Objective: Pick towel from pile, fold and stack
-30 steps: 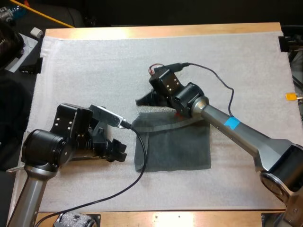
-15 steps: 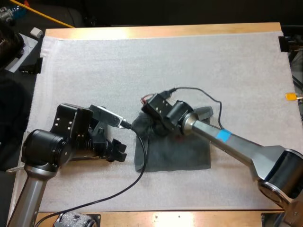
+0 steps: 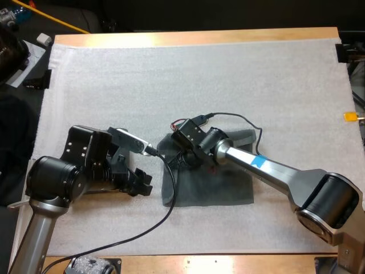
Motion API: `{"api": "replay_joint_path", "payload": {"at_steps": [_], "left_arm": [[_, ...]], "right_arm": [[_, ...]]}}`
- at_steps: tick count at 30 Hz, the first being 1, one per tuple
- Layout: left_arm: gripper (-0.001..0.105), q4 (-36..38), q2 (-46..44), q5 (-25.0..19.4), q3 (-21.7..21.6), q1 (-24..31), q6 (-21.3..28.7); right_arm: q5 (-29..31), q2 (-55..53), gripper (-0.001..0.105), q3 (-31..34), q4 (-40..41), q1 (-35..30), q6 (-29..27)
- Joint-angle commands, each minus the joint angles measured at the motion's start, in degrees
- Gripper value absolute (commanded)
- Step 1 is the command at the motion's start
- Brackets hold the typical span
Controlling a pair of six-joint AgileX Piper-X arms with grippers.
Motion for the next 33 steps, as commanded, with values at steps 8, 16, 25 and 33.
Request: {"api": "replay_joint_path", "payload": {"at_steps": [8,16,25,33], "left_arm": [[0.058,0.69,0.03,0.13,-0.11,0.00,-0.21],[0.058,0.95,-0.13,0.26,-0.07,-0.12,-0.10],[0.059,0.55,-0.07,-0.03,-0.08,0.00,-0.25],[0.059,0.42,0.02,0.01,-0.06,-0.17,-0.28]], "right_arm": [[6.33,1.91,0.000,-1.69,-7.75,-1.82,7.94],[13.92,2.36,0.000,-6.65,-17.10,-4.34,9.61],[14.85,1.74,0.000,-9.97,-21.07,-5.79,8.99],[10.53,-0.92,0.000,-9.73,-12.06,-5.40,4.93]]}}
